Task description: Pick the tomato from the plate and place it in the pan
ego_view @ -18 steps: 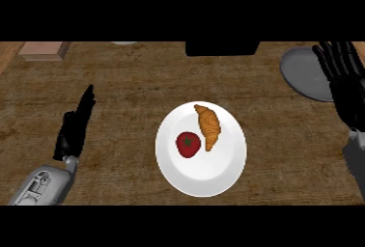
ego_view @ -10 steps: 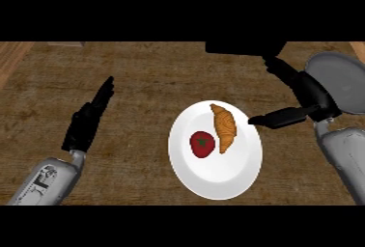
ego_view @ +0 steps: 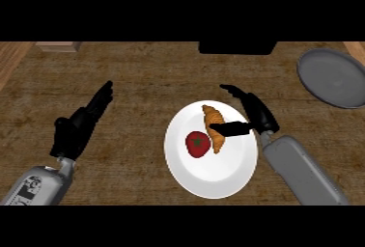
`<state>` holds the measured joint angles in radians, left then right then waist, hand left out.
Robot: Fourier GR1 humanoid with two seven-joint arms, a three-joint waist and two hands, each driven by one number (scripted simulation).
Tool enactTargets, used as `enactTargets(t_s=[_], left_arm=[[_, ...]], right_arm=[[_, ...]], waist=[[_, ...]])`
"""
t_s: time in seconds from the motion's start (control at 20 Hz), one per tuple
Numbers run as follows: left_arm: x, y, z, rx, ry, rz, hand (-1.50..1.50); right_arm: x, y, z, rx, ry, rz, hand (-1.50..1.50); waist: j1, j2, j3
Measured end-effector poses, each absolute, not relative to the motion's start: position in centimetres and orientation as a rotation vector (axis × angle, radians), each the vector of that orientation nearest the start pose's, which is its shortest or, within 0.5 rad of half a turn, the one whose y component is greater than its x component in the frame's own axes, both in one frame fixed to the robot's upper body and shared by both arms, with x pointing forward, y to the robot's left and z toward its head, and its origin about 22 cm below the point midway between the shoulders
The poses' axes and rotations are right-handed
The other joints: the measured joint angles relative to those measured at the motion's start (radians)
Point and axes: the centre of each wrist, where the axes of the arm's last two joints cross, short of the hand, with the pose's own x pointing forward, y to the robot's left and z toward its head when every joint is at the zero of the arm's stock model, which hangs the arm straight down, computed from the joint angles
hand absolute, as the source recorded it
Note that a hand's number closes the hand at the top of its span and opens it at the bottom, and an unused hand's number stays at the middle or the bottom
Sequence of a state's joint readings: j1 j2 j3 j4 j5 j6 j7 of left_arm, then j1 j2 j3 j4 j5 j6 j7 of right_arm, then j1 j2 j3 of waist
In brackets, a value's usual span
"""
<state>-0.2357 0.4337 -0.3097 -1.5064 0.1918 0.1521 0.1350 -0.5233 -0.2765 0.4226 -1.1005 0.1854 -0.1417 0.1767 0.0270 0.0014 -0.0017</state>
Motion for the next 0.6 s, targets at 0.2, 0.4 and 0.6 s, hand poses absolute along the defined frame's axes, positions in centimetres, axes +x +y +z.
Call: enactTargets(t_s=[0.2, 0.4, 0.6], left_arm=[[27.5, 24.2, 4.8, 0.084, -1.504, -0.359, 0.00], [27.8, 24.5, 5.0, 0.086, -1.503, -0.359, 0.00], [27.9, 24.5, 4.8, 0.084, -1.499, -0.365, 0.00]], right_arm=[[34.9, -16.7, 3.9, -0.384, -1.280, 0.941, -1.50], [36.2, -14.0, 7.1, -0.442, -1.153, 1.125, -1.50], [37.2, -10.8, 9.3, -0.450, -0.965, 1.316, -1.50]], waist=[[-0.006, -0.005, 0.000], [-0.011, -0.005, 0.000], [-0.005, -0.002, -0.001]])
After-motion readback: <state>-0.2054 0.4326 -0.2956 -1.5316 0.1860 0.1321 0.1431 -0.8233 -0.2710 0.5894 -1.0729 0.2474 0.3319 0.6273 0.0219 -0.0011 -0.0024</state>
